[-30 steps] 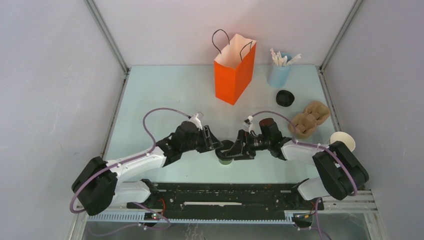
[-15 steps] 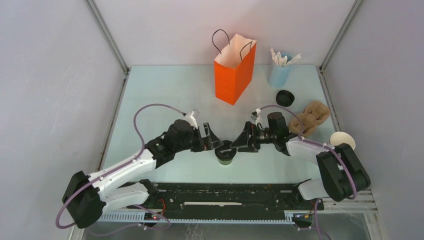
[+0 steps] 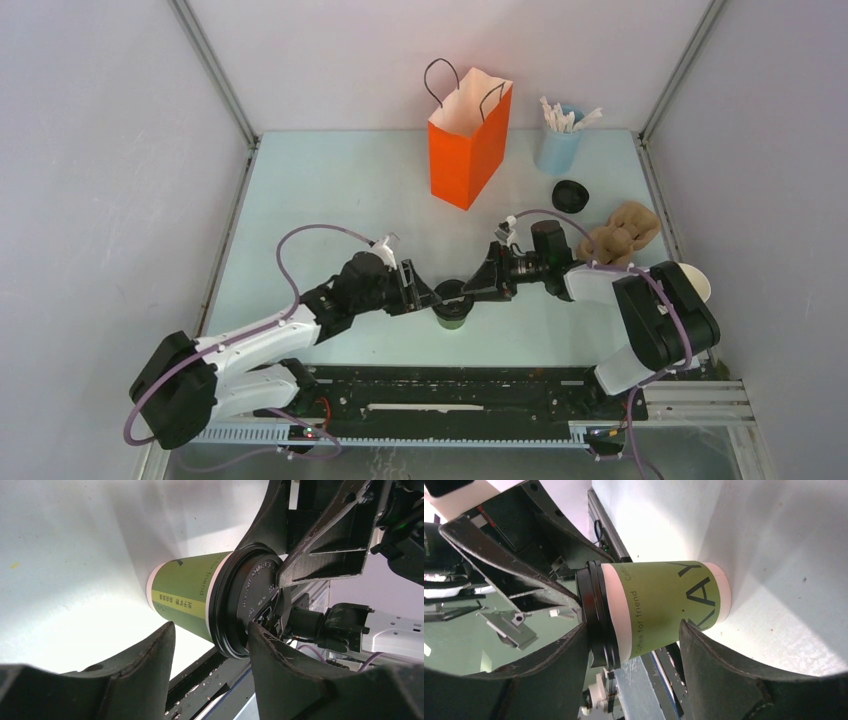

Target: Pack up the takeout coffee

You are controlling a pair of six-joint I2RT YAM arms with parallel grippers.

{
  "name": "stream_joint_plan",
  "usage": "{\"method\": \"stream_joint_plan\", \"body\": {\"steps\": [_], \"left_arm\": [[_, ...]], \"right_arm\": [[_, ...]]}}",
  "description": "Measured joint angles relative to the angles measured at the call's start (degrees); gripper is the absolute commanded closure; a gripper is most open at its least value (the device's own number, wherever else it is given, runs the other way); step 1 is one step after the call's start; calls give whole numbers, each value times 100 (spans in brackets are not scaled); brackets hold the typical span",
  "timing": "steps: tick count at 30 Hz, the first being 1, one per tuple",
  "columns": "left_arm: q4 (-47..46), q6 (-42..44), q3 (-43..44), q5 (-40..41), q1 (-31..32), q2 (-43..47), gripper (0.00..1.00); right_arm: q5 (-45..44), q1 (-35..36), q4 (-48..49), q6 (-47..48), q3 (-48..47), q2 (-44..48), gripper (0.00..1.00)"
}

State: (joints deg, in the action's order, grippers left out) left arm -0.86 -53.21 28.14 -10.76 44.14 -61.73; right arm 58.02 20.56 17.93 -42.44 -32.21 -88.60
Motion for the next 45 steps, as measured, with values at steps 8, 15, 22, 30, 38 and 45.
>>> {"method": "stream_joint_plan", "body": {"steps": [8,15,22,30,38,45], "left_arm": [[-553,-249,-273,13,0,-22,51],[-586,-319,-348,118,11,76,50],[-260,-153,-201,164,11,114,50],[-125,-55,-87,166,26,52,51],[-142,-28,-37,203,39,-15,51],[-162,-28,-37,223,48,-20,51]], "right_arm": [[389,13,962,-310,188,-402,36],[533,-50,1987,-885,442,-629,18],[330,52,1482,-970,201,-538,12],[208,66,1528,-1036,-55,-846,16],[444,-63,1971,-1025,68,-1108,36],[286,-31,2448,-1257,284,-970,24]]}}
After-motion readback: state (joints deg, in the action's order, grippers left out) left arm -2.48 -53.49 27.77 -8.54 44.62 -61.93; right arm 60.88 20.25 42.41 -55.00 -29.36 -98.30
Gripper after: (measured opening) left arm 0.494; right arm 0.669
